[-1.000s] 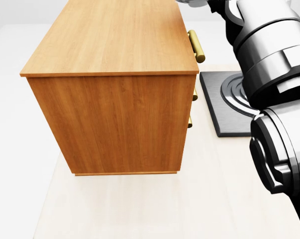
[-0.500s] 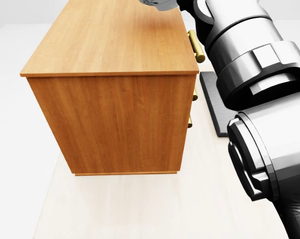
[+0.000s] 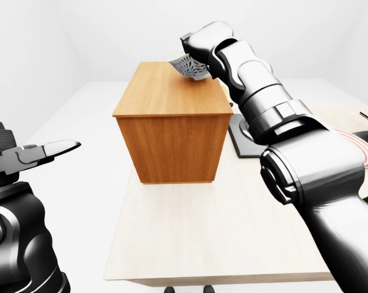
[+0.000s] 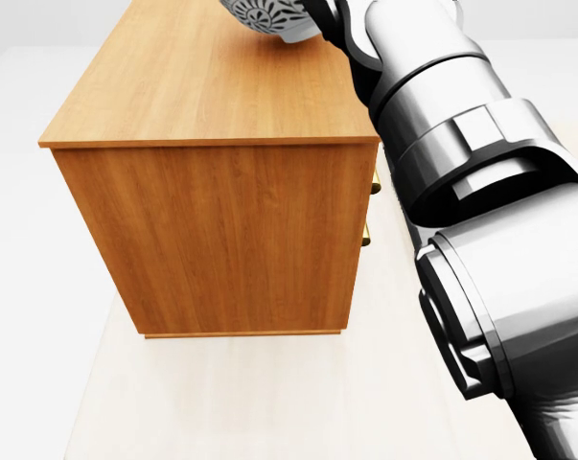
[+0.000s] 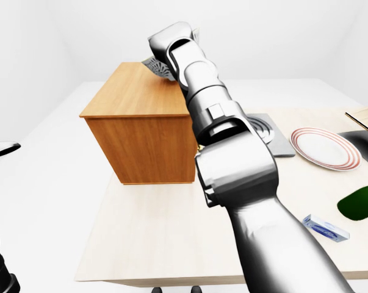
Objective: Put the bowl on the top of the cabinet.
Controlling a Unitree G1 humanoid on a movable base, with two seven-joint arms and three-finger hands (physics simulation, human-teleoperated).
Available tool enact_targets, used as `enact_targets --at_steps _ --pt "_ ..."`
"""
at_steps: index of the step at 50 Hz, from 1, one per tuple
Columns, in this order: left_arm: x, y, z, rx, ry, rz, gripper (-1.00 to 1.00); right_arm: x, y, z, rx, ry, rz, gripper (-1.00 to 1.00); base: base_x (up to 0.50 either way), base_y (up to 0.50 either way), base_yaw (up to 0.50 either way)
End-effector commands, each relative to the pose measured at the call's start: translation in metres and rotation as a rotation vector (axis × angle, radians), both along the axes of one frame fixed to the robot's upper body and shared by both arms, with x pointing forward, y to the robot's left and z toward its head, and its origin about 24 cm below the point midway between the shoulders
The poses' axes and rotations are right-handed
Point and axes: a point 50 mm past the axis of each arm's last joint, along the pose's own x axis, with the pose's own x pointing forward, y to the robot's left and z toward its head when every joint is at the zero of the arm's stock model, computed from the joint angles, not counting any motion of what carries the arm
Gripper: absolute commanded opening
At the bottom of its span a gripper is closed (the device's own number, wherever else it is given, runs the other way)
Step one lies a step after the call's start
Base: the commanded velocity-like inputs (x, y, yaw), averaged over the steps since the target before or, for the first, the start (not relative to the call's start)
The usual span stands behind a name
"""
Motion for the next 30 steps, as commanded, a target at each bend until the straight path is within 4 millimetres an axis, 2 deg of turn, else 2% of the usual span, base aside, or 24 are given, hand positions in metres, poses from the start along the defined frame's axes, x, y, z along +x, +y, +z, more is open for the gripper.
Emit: enact_targets --at_steps 1,14,15,16,30 --pt "0.002 0.001 -0.003 -0.012 0.012 -0.002 1.0 -0.002 0.006 0.004 0.008 -0.034 0.027 -1.0 0.0 0.0 0.0" --pt "0.002 0.001 -0.003 -0.012 0.012 -0.001 1.0 -0.002 0.006 0.004 0.008 -0.034 0.027 -1.0 0.0 0.0 0.0" --pt "0.003 0.001 -0.003 -0.014 0.014 0.001 1.0 -0.005 0.021 0.0 -0.001 -0.025 0.063 -1.0 0.0 0.0 0.0" --pt "0.003 0.001 -0.003 -0.014 0.014 0.001 1.0 -0.005 0.022 -0.001 -0.001 -0.024 0.065 -1.0 0.0 0.0 0.0" --pt "0.003 0.001 -0.003 -0.014 0.015 0.001 1.0 -0.005 0.022 -0.001 -0.001 -0.024 0.065 -1.0 0.0 0.0 0.0"
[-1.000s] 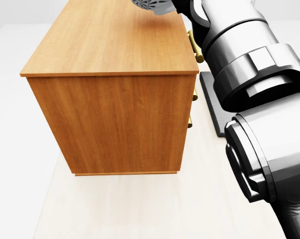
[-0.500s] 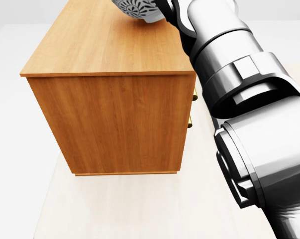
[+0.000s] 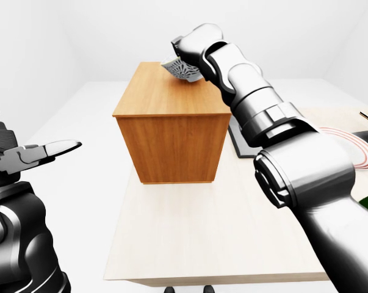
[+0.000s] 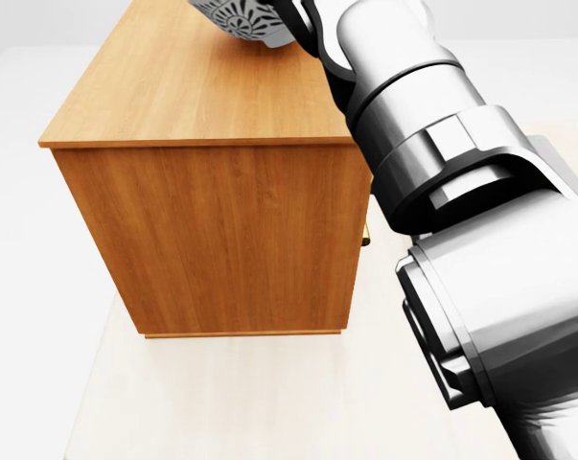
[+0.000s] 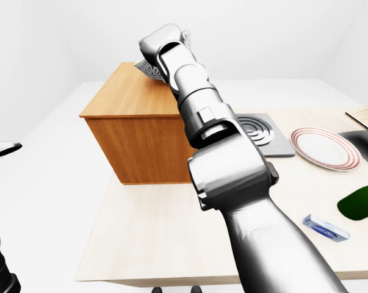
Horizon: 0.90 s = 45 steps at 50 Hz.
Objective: Put the bowl on the top of the cabinet.
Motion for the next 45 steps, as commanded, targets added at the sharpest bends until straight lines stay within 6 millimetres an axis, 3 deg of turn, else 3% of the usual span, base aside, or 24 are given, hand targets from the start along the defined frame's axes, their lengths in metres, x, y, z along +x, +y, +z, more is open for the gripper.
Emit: enact_targets --at_steps 1,30,31,45 --pt "0.002 0.001 -0.002 -0.013 0.008 0.0 1.0 -0.002 0.004 0.003 0.039 -0.013 0.028 -1.0 0.0 0.0 0.0" --pt "0.002 0.001 -0.002 -0.013 0.008 0.0 1.0 -0.002 0.004 0.003 0.039 -0.013 0.028 -1.0 0.0 0.0 0.0" --pt "-0.001 0.001 0.002 -0.009 -0.011 -0.004 1.0 -0.001 0.002 0.0 0.026 -0.007 0.018 1.0 0.0 0.0 0.0" --pt "-0.001 0.001 0.002 -0.011 -0.012 0.0 1.0 -0.003 -0.006 0.02 0.048 -0.026 -0.005 1.0 0.0 0.0 0.0"
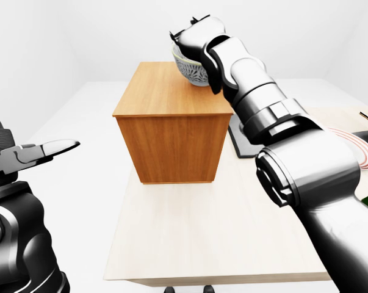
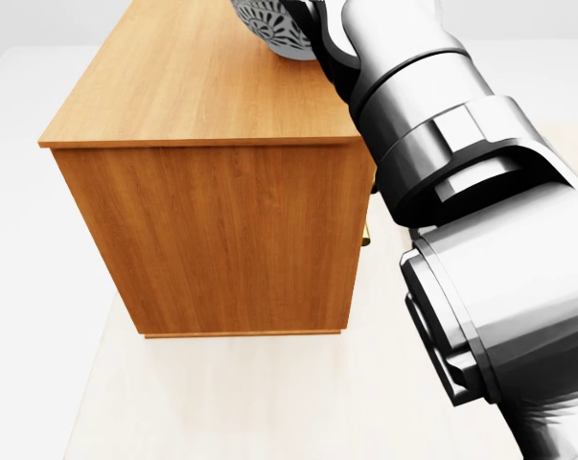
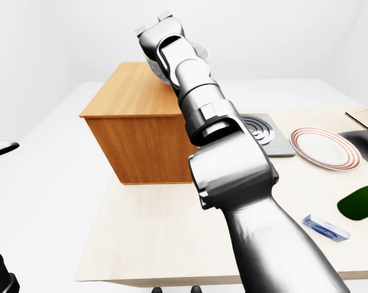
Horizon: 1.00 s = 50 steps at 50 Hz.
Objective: Put the bowl on the top of the cabinet.
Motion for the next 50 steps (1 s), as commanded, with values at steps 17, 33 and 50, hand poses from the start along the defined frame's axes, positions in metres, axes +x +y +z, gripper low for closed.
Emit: enact_targets --at_steps 17,33,50 --pt "0.001 0.002 -0.002 -0.014 0.01 -0.002 1.0 -0.005 -0.015 0.033 0.046 -0.048 -0.032 1.0 0.0 0.0 0.0" --pt "0.003 0.001 -0.004 -0.013 0.018 -0.003 1.0 -0.013 -0.029 0.063 0.074 -0.102 -0.064 1.0 0.0 0.0 0.0" --pt "0.003 0.001 -0.002 -0.016 0.009 0.0 1.0 -0.065 -0.137 0.165 0.195 -0.271 -0.332 1.0 0.0 0.0 0.0"
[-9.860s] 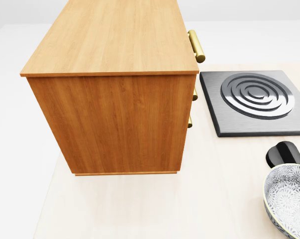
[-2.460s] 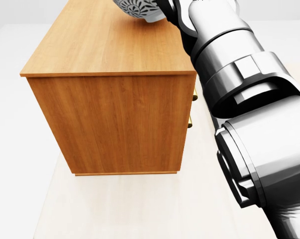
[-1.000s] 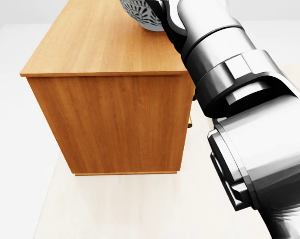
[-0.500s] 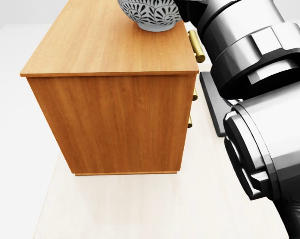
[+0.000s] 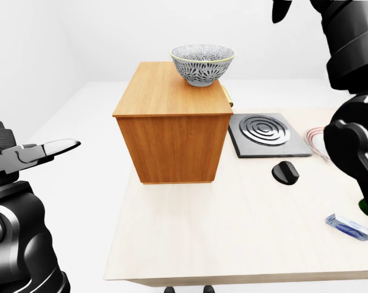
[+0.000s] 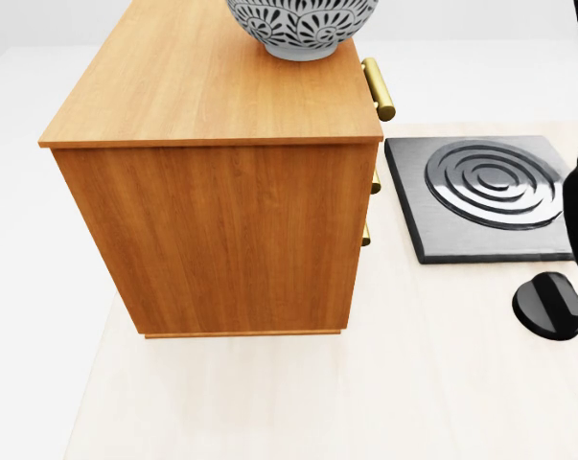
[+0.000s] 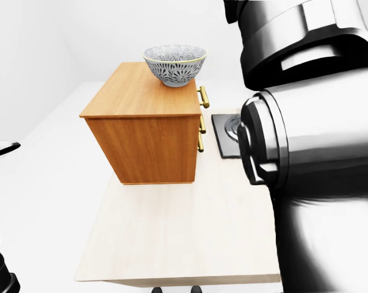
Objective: Put the bowl on the top of the cabinet.
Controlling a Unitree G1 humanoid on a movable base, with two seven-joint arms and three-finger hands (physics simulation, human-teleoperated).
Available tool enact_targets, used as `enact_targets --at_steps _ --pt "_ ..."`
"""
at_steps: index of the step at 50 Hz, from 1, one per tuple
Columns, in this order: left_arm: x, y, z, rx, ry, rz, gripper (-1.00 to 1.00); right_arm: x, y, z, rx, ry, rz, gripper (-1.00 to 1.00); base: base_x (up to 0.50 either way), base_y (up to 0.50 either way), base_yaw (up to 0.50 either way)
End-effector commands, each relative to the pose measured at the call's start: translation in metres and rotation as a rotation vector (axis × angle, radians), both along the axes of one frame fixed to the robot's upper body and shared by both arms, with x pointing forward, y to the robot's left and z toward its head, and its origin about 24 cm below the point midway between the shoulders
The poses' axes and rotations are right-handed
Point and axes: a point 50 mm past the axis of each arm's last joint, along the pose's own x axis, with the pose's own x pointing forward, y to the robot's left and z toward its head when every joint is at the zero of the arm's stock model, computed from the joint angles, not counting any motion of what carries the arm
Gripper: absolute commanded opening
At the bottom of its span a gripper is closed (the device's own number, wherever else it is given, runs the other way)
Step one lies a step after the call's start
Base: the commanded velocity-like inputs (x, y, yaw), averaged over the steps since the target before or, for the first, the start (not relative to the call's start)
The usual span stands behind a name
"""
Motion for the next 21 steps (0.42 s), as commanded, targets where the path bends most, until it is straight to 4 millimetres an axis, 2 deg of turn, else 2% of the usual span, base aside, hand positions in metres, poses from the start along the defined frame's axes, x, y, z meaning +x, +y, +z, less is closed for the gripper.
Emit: enact_targets --at_steps 1,13,18,19,21 --pt "0.0 0.001 0.002 -0.013 -0.01 0.0 1.0 -0.028 -0.075 0.039 0.102 -0.068 -0.169 1.0 0.0 0.0 0.0" --pt "-0.003 0.001 0.005 -0.01 -0.026 0.0 1.0 -0.04 -0.113 0.046 0.124 -0.136 -0.259 1.0 0.0 0.0 0.0" --pt "-0.003 0.001 0.006 -0.01 -0.029 0.0 1.0 -0.04 -0.115 0.046 0.121 -0.148 -0.265 1.0 0.0 0.0 0.0" --pt "-0.003 0.002 0.003 -0.01 -0.017 -0.002 1.0 -0.046 -0.122 0.052 0.154 -0.24 -0.239 1.0 0.0 0.0 0.0" --pt "-0.003 0.002 0.003 -0.01 -0.016 -0.002 1.0 -0.047 -0.124 0.052 0.165 -0.262 -0.232 1.0 0.0 0.0 0.0"
